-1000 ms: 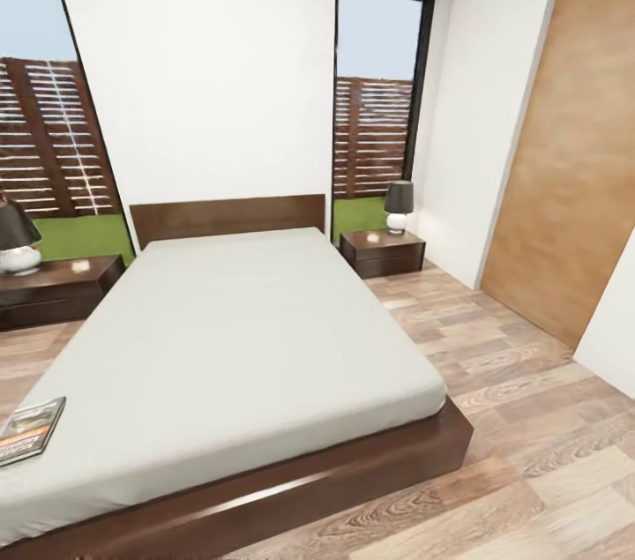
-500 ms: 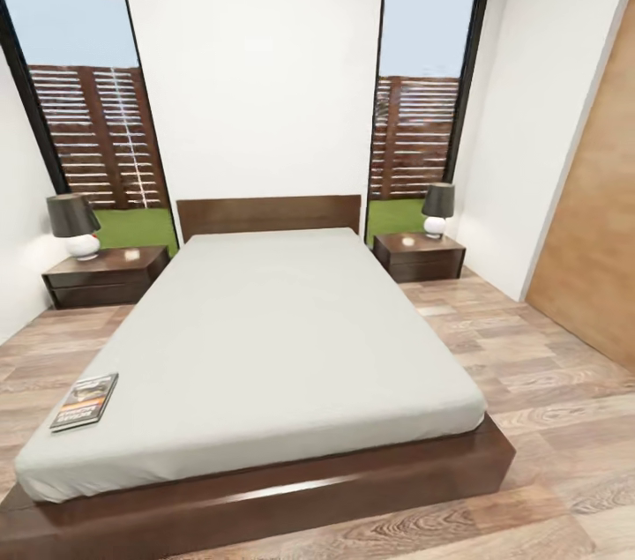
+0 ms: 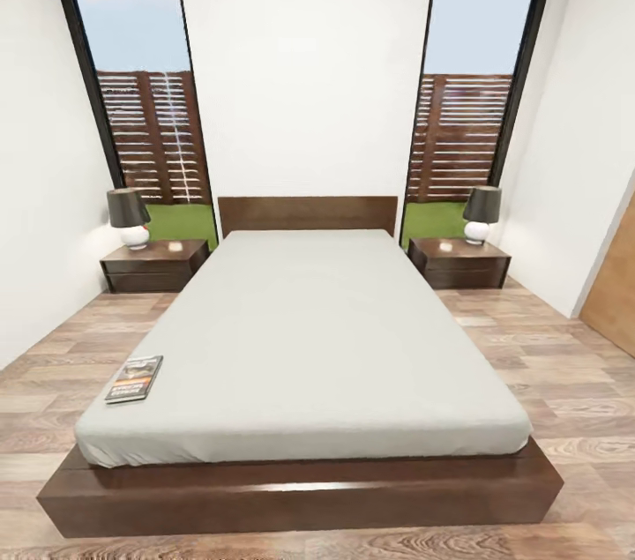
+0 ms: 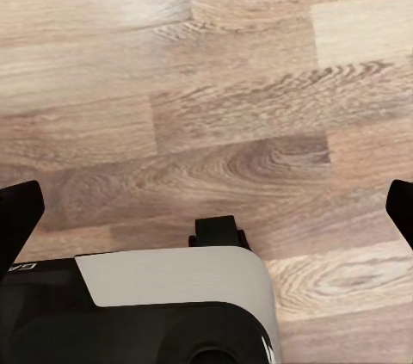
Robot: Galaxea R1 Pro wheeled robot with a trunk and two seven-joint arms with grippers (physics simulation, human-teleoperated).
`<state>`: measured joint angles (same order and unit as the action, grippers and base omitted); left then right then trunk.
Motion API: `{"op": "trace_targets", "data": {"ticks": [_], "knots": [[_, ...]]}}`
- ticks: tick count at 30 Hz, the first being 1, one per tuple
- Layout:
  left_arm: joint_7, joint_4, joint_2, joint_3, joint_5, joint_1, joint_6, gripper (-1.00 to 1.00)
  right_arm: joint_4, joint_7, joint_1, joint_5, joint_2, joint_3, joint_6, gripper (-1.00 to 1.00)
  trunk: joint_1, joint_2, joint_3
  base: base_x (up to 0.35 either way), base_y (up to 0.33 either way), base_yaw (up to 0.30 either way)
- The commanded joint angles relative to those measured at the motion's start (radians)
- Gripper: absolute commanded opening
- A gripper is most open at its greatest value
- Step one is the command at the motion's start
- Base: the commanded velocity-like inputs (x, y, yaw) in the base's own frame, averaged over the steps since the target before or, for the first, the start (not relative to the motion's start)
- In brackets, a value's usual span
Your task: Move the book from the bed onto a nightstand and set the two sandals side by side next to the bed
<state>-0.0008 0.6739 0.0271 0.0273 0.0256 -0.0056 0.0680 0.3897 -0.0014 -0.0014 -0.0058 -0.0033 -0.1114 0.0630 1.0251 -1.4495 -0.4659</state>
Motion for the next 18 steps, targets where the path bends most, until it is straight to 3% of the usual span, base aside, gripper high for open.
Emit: {"op": "trace_targets", "data": {"ticks": [1, 18], "knots": [[0.0, 0.0, 0.001, 0.002, 0.003, -0.001, 0.003, 1.0, 0.0, 0.0, 0.0, -0.001, 0.0, -0.002, 0.003, 1.0, 0.0, -0.001, -0.001, 0.0, 0.0, 0.271], [0.0, 0.0, 0.002, 0.002, 0.002, -0.001, 0.003, 1.0, 0.0, 0.0, 0.0, -0.001, 0.0, -0.002, 0.003, 1.0, 0.0, -0.001, -0.001, 0.0, 0.0, 0.271]]}}
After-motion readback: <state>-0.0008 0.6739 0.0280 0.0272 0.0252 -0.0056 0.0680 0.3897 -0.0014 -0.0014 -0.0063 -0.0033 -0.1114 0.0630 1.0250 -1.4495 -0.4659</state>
